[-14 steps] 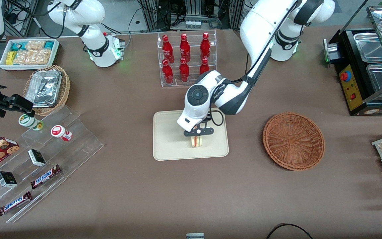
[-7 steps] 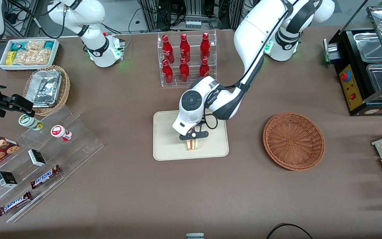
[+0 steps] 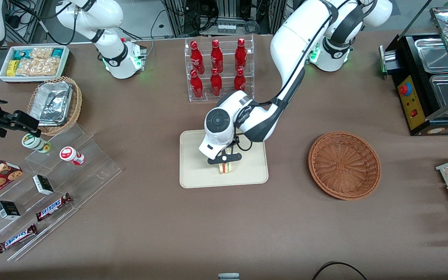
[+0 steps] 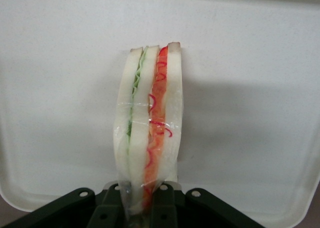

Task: Place sandwich from basket to tray
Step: 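Lower the sandwich onto the tray and open the left gripper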

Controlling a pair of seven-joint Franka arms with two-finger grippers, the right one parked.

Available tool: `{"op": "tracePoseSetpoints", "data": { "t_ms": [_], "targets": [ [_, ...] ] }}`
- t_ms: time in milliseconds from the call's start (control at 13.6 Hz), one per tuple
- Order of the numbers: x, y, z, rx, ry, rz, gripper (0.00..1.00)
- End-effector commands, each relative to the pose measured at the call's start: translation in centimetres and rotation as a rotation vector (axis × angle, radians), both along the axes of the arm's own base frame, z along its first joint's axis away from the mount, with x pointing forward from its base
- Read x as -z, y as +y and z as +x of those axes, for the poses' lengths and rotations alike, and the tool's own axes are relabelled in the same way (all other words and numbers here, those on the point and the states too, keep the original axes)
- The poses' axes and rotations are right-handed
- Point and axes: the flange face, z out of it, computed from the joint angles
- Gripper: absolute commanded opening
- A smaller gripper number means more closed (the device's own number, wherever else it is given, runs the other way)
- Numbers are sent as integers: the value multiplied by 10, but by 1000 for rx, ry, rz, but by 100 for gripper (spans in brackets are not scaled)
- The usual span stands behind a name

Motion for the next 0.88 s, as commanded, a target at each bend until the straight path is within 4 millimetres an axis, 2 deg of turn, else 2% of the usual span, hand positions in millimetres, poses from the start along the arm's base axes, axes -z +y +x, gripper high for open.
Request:
{"op": "tracePoseSetpoints", "data": {
  "t_ms": [0,368,442,515,589,810],
  "targets": [
    [4,-6,1,-20,-9,21,0],
    [9,-5,2,-44,-18,40,0],
    [10,-6,1,-41,-19,43,14],
    [12,-6,0,-37,-20,47,55],
    [13,-7,0,-35,-18,47,100],
    [13,-7,0,-33,-18,47,100]
  ]
}}
